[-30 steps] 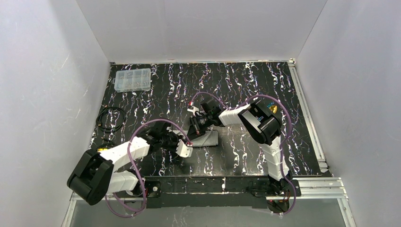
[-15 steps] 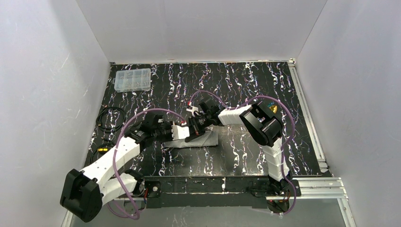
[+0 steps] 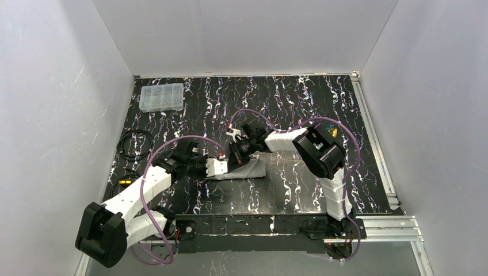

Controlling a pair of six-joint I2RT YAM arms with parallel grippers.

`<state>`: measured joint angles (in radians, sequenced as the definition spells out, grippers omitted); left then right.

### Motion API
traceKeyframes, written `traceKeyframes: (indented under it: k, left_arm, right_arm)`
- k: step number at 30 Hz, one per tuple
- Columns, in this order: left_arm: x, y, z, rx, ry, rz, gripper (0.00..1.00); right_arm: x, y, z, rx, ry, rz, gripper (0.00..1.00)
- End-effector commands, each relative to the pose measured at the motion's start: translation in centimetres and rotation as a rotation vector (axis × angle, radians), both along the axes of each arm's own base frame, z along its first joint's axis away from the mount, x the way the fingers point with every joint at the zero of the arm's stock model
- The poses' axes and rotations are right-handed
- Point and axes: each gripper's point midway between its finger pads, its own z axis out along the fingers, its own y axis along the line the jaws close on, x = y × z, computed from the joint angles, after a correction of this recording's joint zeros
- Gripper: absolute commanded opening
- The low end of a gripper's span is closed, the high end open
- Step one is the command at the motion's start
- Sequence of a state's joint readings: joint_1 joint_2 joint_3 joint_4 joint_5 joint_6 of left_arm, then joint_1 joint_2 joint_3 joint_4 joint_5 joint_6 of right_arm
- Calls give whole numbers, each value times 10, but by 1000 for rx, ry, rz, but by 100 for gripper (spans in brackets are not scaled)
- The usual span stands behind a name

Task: Fold the napkin into a case and place the utensils inside
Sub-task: Smooth out the smaller rectangle-folded napkin at the center of the board.

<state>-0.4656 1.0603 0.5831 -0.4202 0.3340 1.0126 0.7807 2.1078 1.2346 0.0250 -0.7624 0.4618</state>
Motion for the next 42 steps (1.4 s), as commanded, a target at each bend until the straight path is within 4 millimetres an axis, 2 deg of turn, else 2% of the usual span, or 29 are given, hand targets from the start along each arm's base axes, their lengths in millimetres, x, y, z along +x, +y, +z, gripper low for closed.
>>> traceKeyframes:
  k: [1, 4, 8, 10, 14, 16, 19, 22, 29, 31, 34, 38, 42]
  left_arm:
    - [-8, -3, 0, -6, 38, -56, 18]
    - [-9, -1, -8, 20, 46, -79, 13]
    - [-4, 2, -15, 44, 7, -95, 13]
    - [4, 2, -13, 42, -24, -84, 13]
    - [19, -2, -7, 19, -63, -24, 4]
    - [20, -5, -5, 4, -48, -13, 0]
    - [16, -10, -2, -29, -31, -11, 0]
    - [16, -12, -1, -45, -34, 5, 0]
    - [22, -12, 2, -64, -40, 83, 0]
    - [23, -12, 2, -68, -39, 93, 0]
    - [24, -13, 3, -78, -41, 97, 0]
    - [25, -17, 9, -101, -46, 105, 0]
    - [29, -19, 12, -109, -43, 116, 0]
  right_arm:
    - [3, -27, -32, -169, -39, -31, 1]
    - [4, -26, -27, -160, -50, -34, 1]
    - [5, -25, -23, -151, -56, -35, 1]
    - [5, -24, -19, -144, -61, -31, 1]
    - [7, -17, -6, -120, -86, -23, 1]
    - [9, -13, 2, -115, -107, -22, 1]
    - [12, -8, 13, -98, -129, -25, 4]
    - [15, -4, 24, -78, -146, -34, 11]
    - [18, 10, 58, 16, -148, -76, 43]
    - [18, 13, 67, 43, -156, -78, 48]
    - [15, 12, 68, 46, -177, -75, 51]
    - [19, 20, 73, 94, -198, -64, 48]
    - [15, 31, 88, 187, -169, -55, 49]
